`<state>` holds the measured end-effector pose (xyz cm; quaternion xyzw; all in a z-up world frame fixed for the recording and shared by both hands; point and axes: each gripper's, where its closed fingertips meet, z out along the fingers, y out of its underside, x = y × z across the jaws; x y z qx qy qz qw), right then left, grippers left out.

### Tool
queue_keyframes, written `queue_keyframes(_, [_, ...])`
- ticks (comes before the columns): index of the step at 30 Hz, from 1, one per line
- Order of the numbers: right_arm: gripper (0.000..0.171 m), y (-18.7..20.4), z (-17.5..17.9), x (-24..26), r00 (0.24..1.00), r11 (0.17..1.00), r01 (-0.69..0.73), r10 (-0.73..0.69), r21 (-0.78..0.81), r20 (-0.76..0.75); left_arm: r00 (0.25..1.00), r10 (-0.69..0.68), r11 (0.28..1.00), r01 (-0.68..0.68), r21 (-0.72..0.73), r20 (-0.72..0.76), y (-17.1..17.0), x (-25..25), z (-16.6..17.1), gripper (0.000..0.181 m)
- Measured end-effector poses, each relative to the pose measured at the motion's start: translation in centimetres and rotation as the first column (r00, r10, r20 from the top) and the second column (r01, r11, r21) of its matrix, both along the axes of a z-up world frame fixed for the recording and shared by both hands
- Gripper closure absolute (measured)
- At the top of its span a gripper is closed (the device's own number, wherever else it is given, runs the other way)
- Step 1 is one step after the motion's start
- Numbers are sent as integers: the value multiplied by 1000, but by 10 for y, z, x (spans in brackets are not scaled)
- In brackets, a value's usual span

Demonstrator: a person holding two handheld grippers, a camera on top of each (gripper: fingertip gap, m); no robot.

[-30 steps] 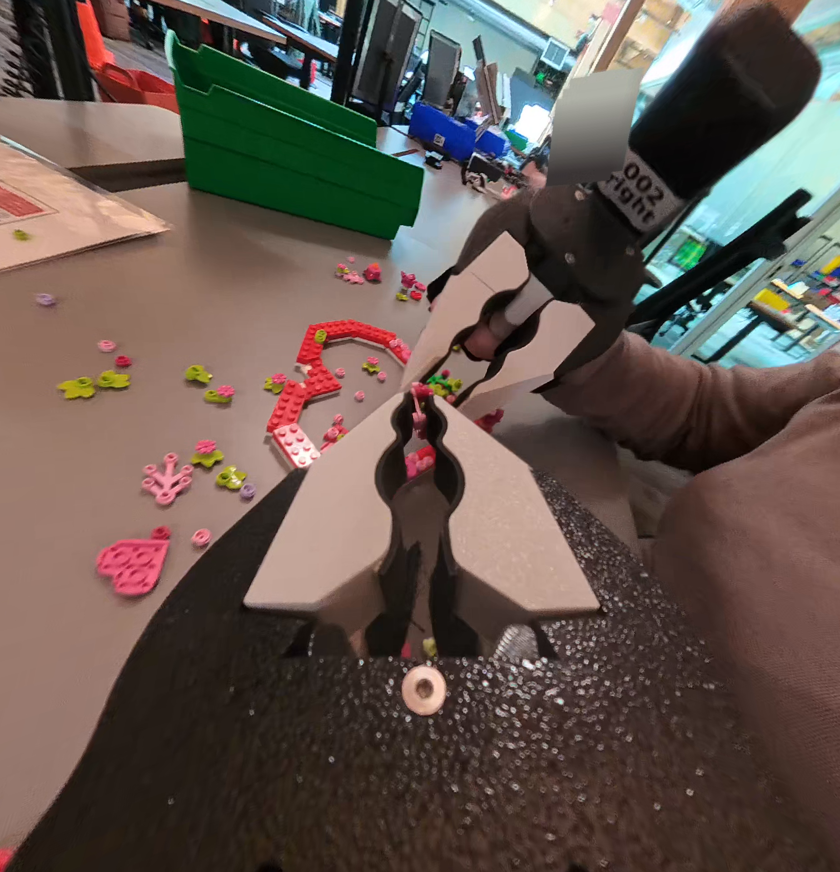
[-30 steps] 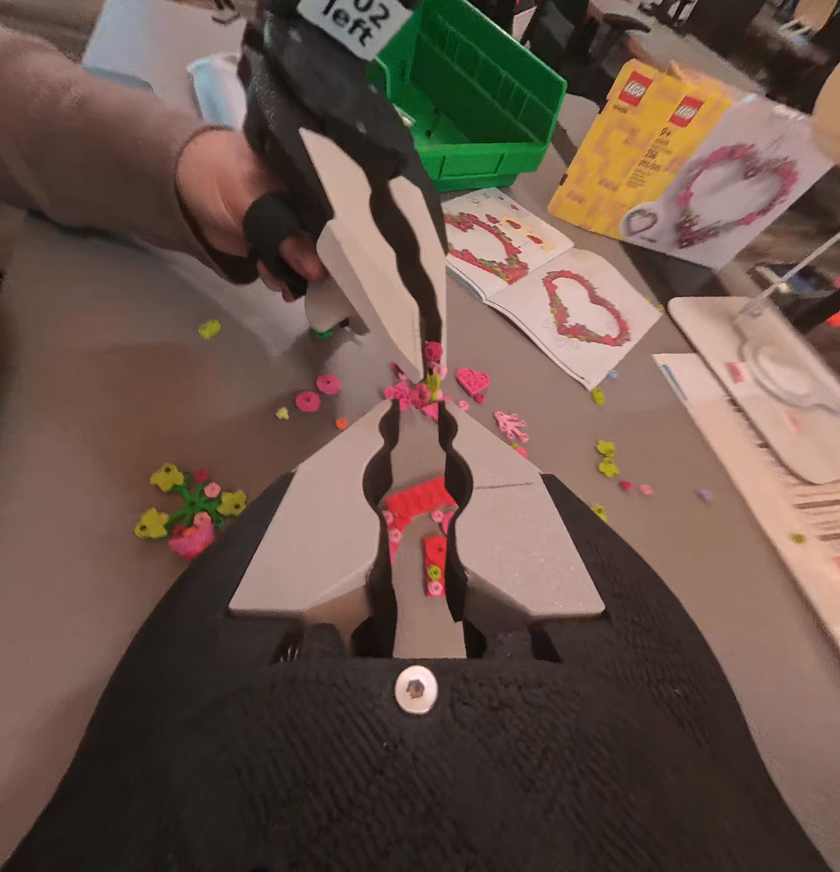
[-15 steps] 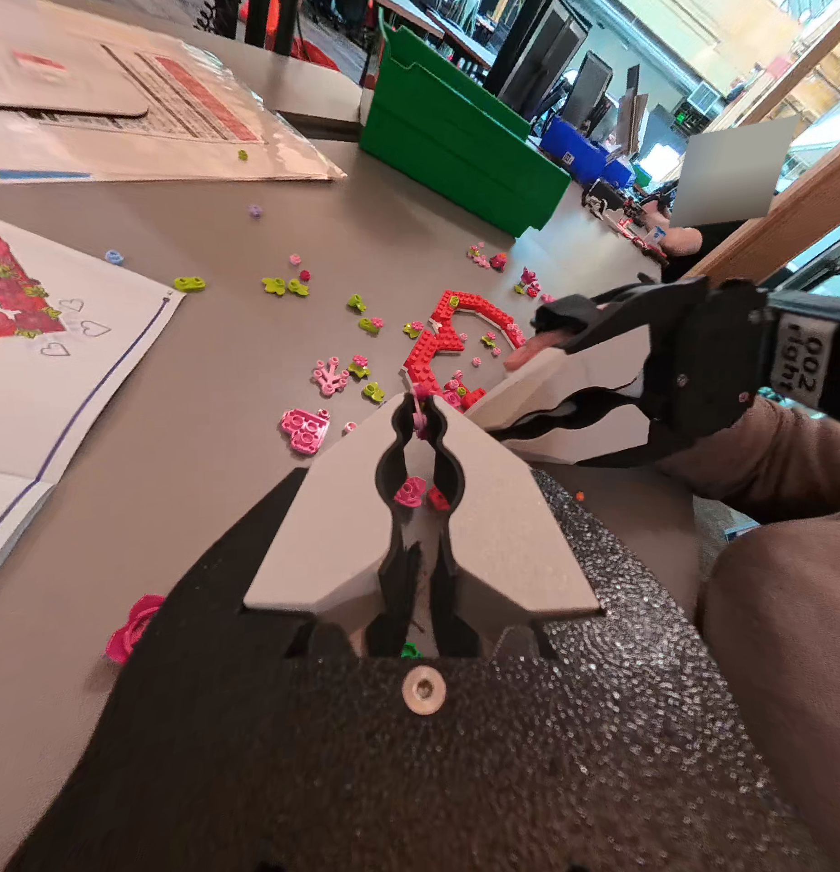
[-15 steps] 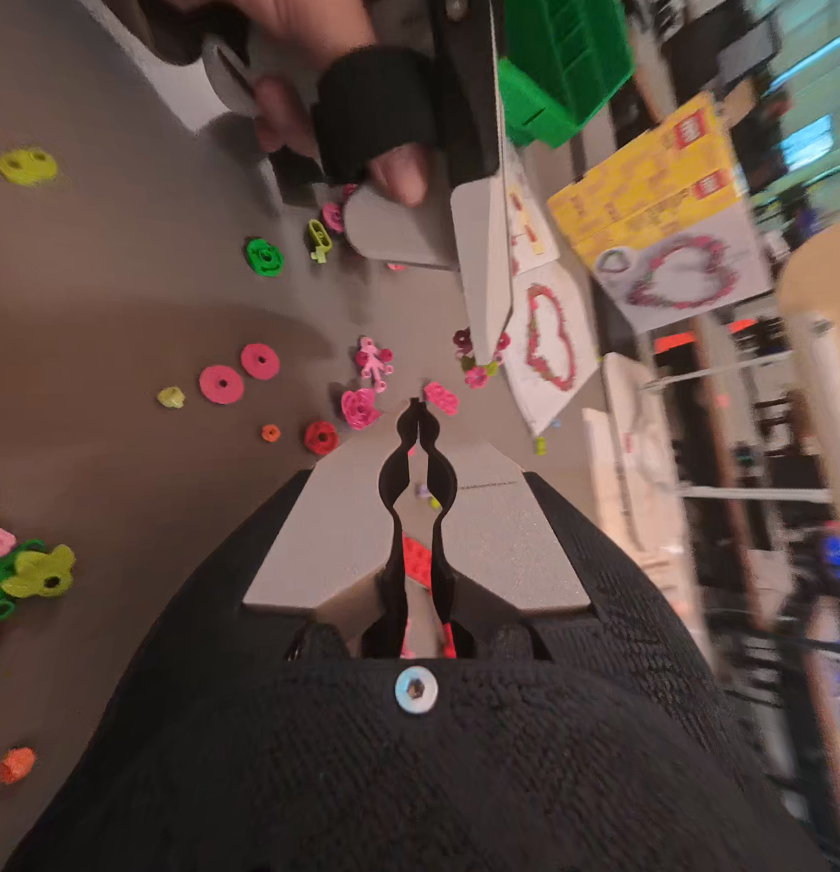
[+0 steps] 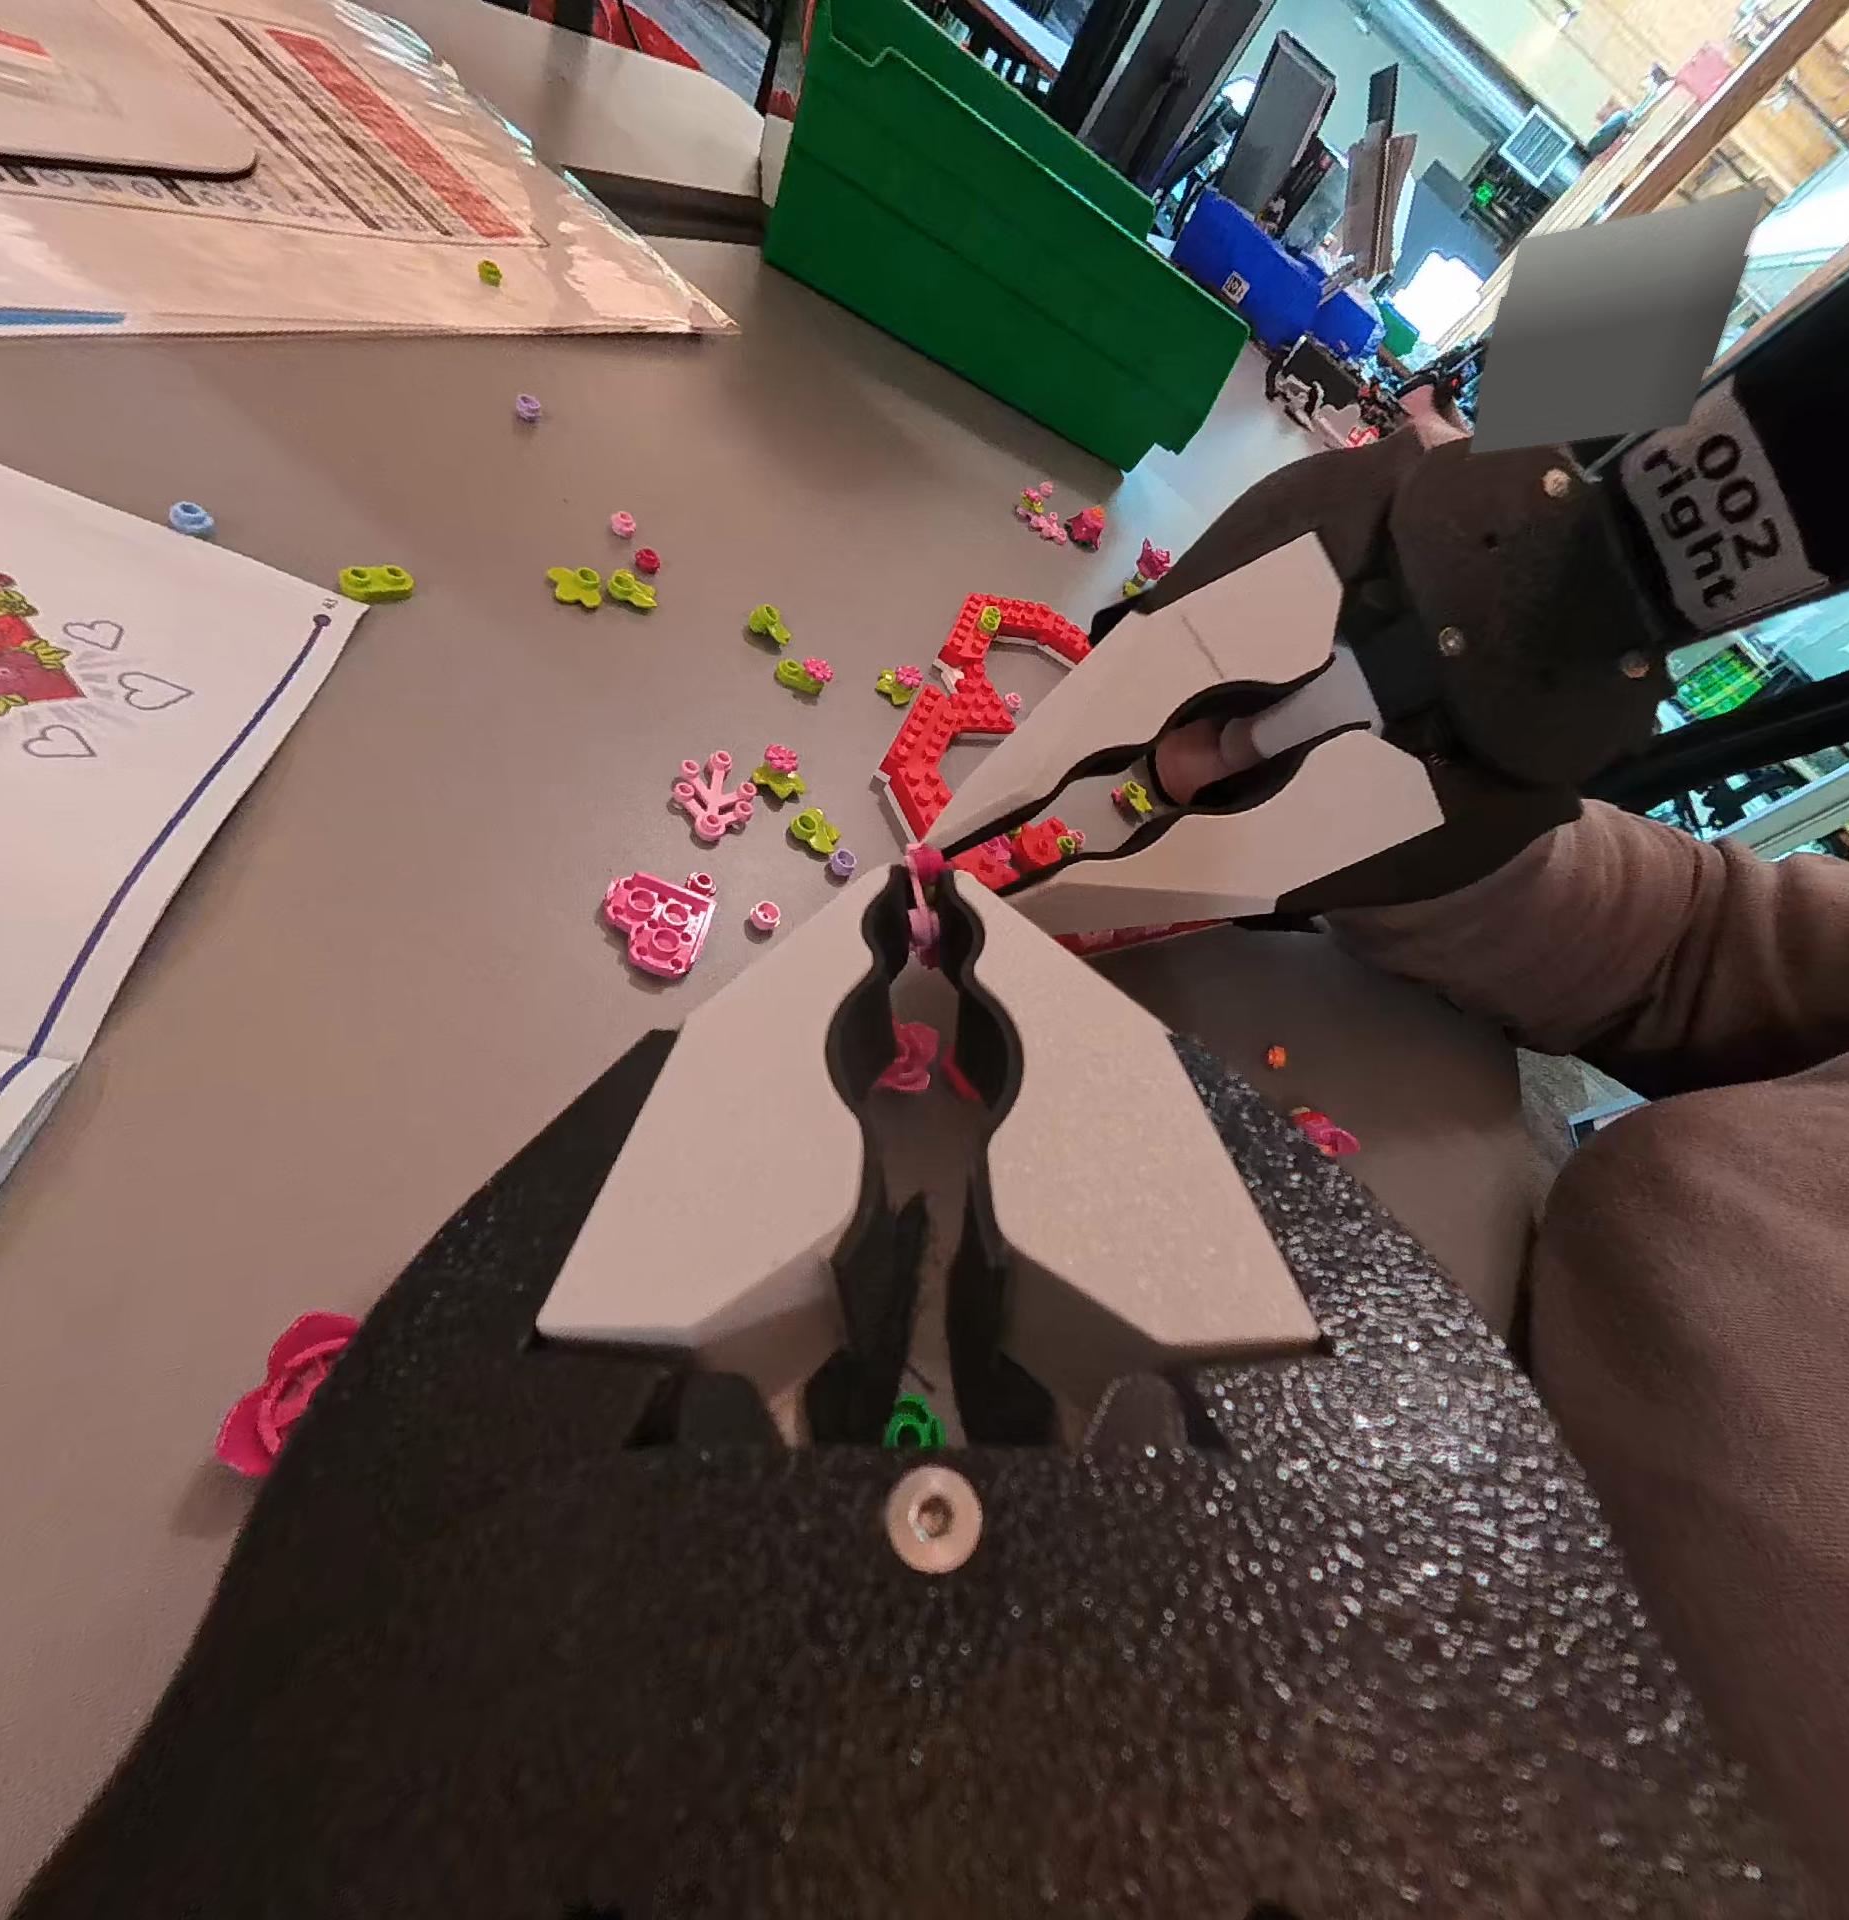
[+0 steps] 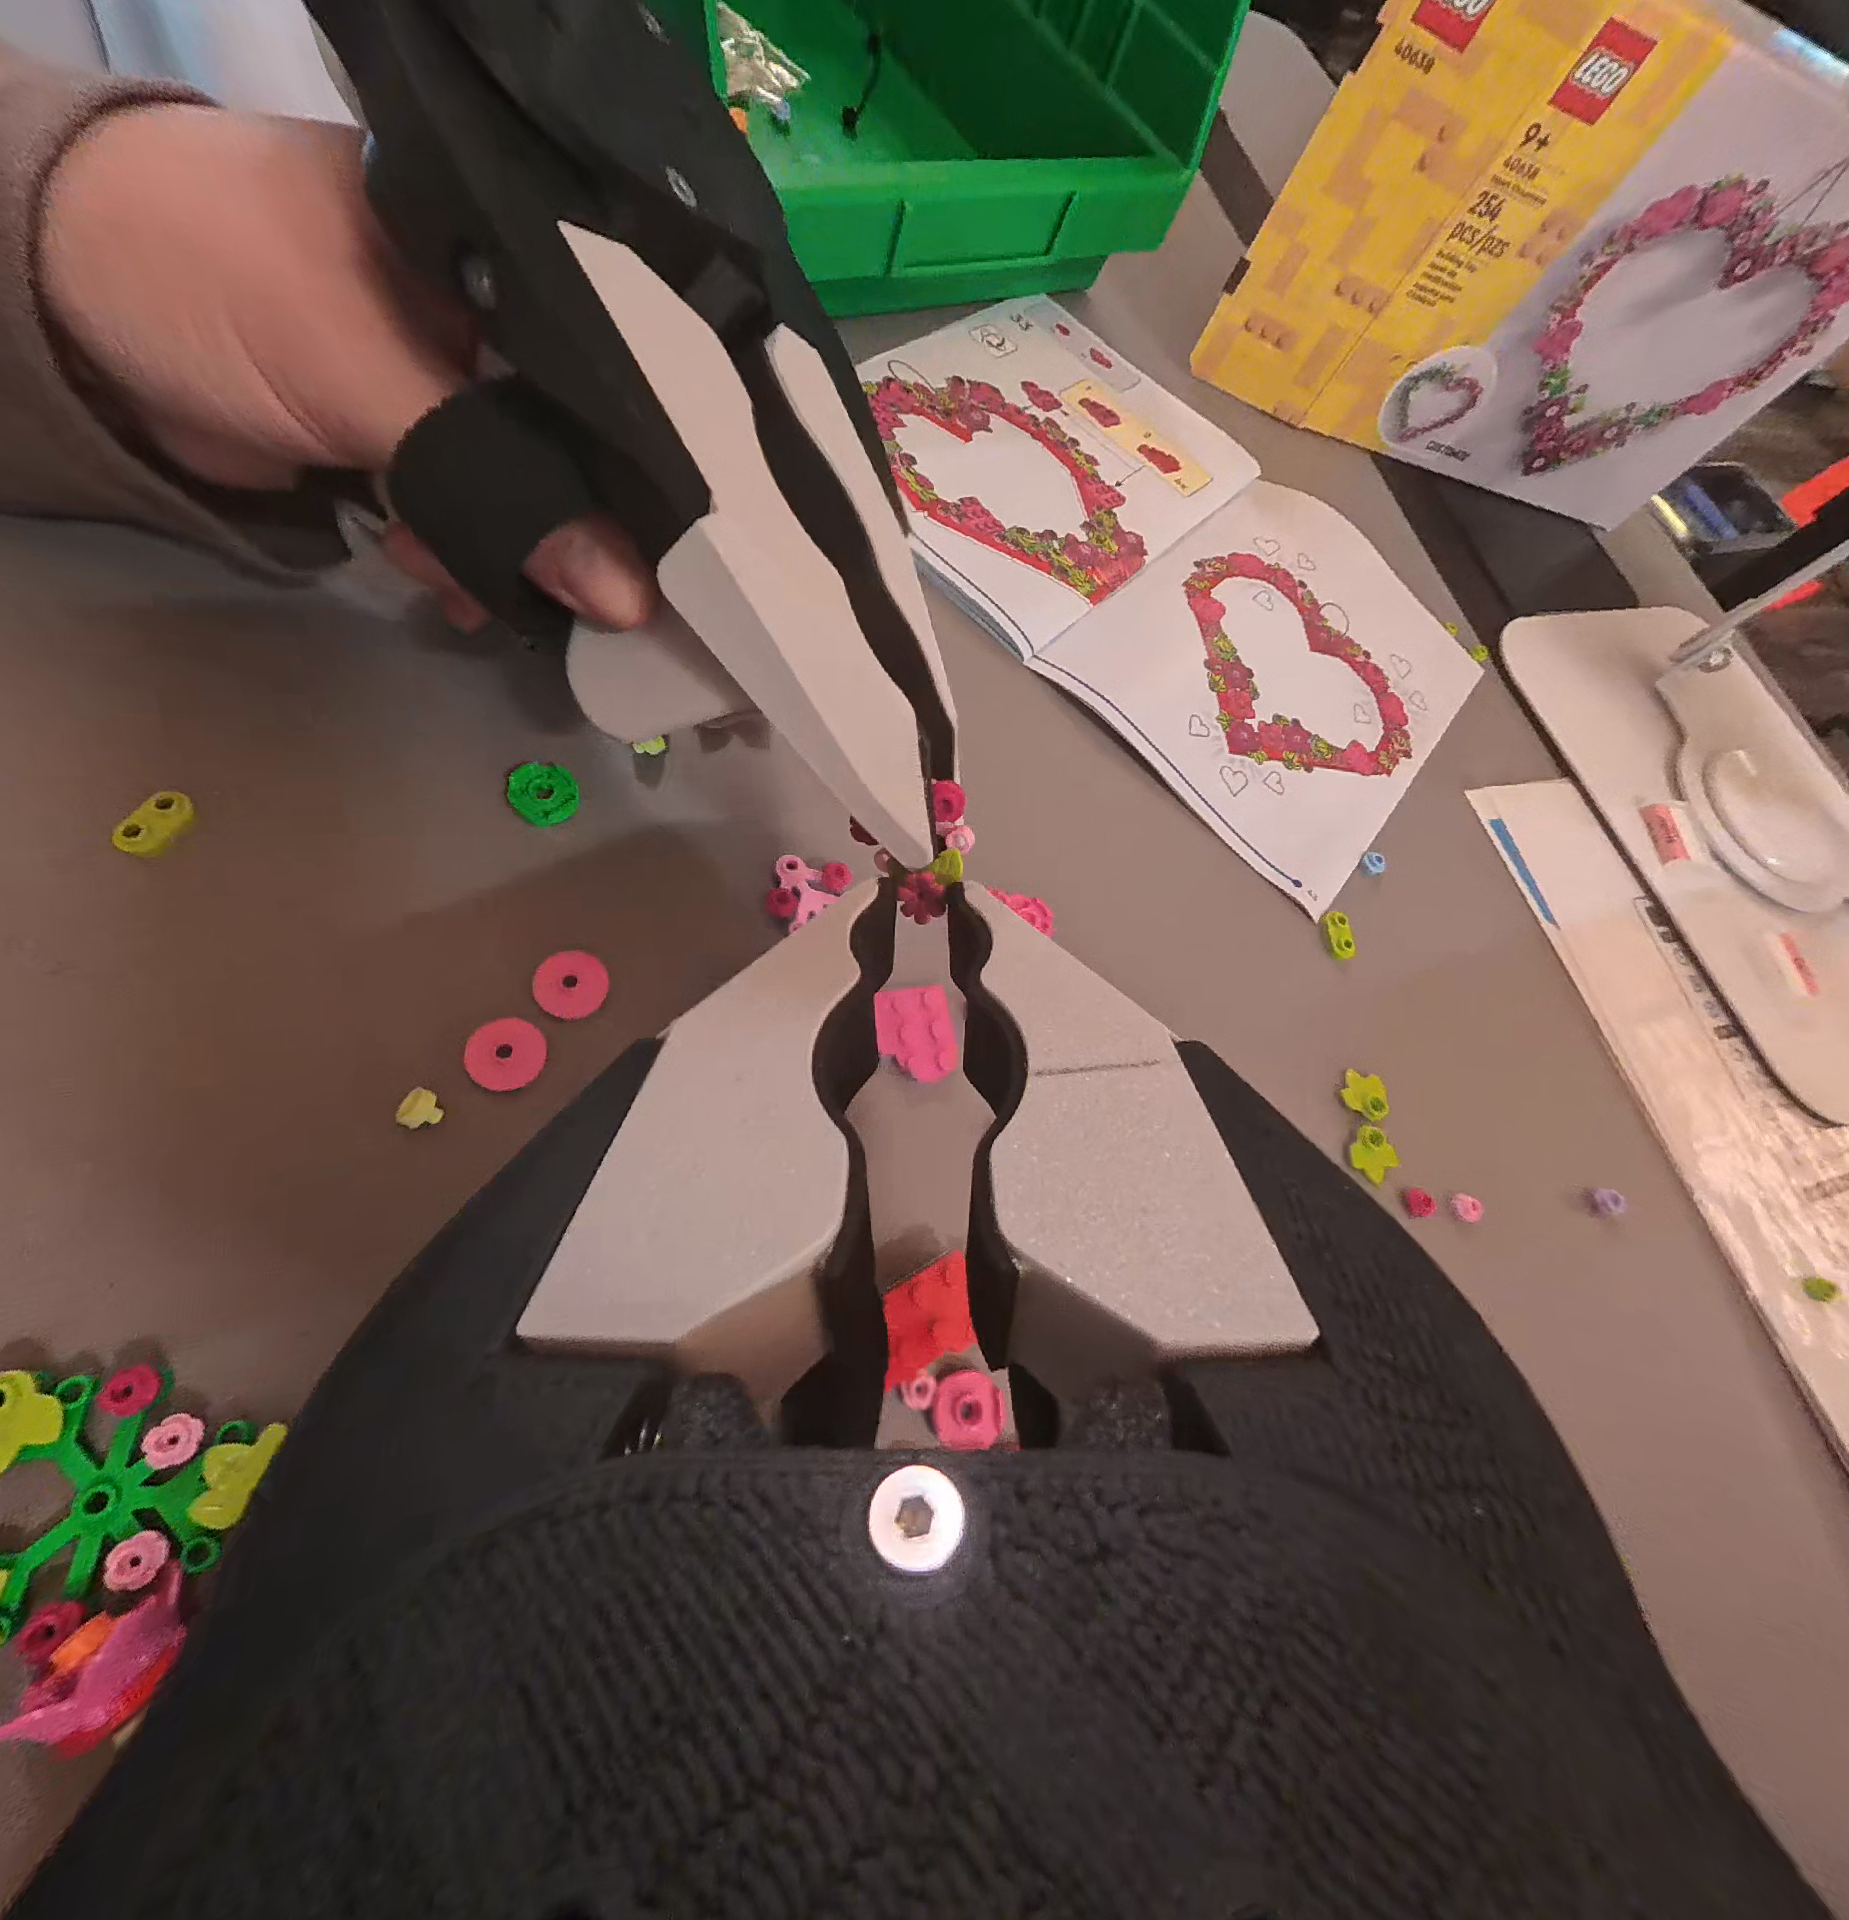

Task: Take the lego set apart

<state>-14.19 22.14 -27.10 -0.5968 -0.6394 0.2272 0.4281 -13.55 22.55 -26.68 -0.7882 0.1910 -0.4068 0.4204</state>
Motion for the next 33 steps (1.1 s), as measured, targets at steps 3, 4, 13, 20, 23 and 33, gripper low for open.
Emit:
queue_keyframes(3, [164, 3, 1, 0, 1000, 988, -5, 2, 157, 16, 1000, 19, 1000, -18, -18, 24, 2, -1, 1, 179])
queue_keyframes(4, [164, 3, 1, -1, 999, 968, -10, 1, 253, 34, 999, 25, 999, -24, -30, 37, 3, -1, 1, 179])
queue_keyframes(13, [164, 4, 0, 2, 981, 642, -142, -11, 753, 194, 990, 27, 994, -11, -112, 136, 2, 0, -3, 179])
queue_keyframes(20, [164, 1, 10, 4, 983, 562, -166, 25, 810, 183, 976, 7, 992, 21, -128, 216, -1, 3, 6, 179])
queue_keyframes(23, [165, -2, 23, 6, 985, 444, -166, 38, 881, 166, 930, -18, 985, 80, -152, 368, -4, 5, 19, 178])
queue_keyframes(33, [164, -2, 12, 13, 971, 696, -231, 122, 680, 206, 962, -54, 997, 38, 65, 267, -5, -7, 45, 180])
